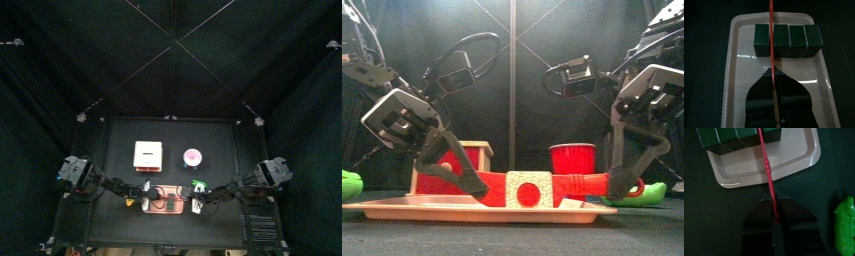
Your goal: Cut sushi roll
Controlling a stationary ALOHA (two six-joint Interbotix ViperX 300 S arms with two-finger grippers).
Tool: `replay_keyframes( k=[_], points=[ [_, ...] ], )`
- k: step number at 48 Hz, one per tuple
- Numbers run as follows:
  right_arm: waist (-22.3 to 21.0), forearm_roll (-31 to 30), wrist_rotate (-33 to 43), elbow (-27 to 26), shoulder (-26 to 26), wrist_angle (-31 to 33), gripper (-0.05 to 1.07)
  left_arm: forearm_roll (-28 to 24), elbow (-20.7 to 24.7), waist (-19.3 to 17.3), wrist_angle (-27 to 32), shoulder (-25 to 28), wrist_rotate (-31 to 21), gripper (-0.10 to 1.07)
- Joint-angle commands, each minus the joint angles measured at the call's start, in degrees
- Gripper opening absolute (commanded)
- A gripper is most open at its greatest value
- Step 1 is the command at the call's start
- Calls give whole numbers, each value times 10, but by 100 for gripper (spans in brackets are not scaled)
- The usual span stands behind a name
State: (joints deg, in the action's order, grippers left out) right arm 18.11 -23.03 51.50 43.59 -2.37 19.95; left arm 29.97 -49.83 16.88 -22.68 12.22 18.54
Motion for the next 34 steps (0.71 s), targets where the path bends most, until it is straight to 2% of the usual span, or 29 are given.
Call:
replay_keyframes(
  k=[1, 17, 34],
  points=[
    [6, 8, 7, 5, 2, 8, 34, 6, -13, 6, 11, -1, -1, 22],
    [-13, 4, 6, 6, 13, 17, 34, 1, -11, -4, 10, -10, 4, 22],
    [-40, -11, 6, 14, 28, 18, 34, -35, -11, -38, 10, -18, 4, 22]
  ],
)
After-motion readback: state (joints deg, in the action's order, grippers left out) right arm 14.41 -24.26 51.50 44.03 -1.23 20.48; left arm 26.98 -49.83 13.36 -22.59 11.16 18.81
